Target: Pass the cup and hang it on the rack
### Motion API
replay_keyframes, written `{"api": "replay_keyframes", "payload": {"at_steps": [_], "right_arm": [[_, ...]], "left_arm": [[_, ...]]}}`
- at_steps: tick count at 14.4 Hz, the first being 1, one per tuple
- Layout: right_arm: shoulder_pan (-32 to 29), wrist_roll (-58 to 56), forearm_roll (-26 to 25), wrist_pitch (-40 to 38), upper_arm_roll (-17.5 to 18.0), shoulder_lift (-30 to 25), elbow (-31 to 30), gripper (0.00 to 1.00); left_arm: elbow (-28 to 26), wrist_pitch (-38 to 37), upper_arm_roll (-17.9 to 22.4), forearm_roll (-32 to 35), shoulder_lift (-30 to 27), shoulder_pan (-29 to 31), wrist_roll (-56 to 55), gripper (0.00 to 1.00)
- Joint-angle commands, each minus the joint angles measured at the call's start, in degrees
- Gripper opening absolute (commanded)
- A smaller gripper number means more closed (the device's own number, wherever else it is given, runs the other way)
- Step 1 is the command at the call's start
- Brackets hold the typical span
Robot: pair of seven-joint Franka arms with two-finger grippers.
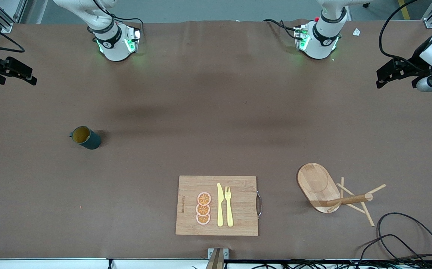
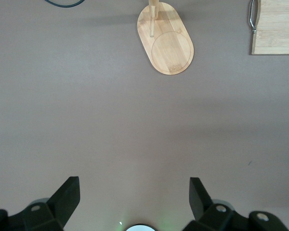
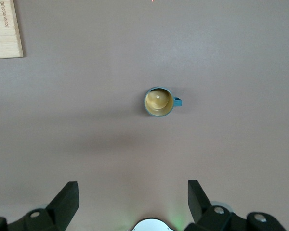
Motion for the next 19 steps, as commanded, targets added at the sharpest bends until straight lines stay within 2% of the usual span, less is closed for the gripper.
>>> {"api": "replay_keyframes", "payload": {"at_steps": [1,9,13,16,19], "right_arm": [[-0.44,0.86,0.91,0.71,0.12,-1.01,-1.26,1.0],[-0.44,-1.5,0.82,3.33,0.12,1.18,-1.61,1.0],[-2.71,-17.47,0.29,7.2,0.12,8.56,-2.13,1.0],[-4.21,-28.36,0.38,14.13,0.03,11.46,-5.64,1.0],[-5.27,-41.71,0.29,18.89,0.12,16.99,-6.36,1.0]], "left_arm": [[1.21,-0.3,-0.06,0.4,0.48,-0.07,0.24,1.0],[1.3,-0.3,-0.06,0.4,0.48,0.02,0.24,1.0],[1.3,-0.3,-0.06,0.4,0.48,0.02,0.24,1.0],[1.3,-0.3,-0.06,0.31,0.57,0.02,0.33,1.0],[1.3,-0.3,-0.06,0.31,0.57,-0.07,0.33,1.0]]}}
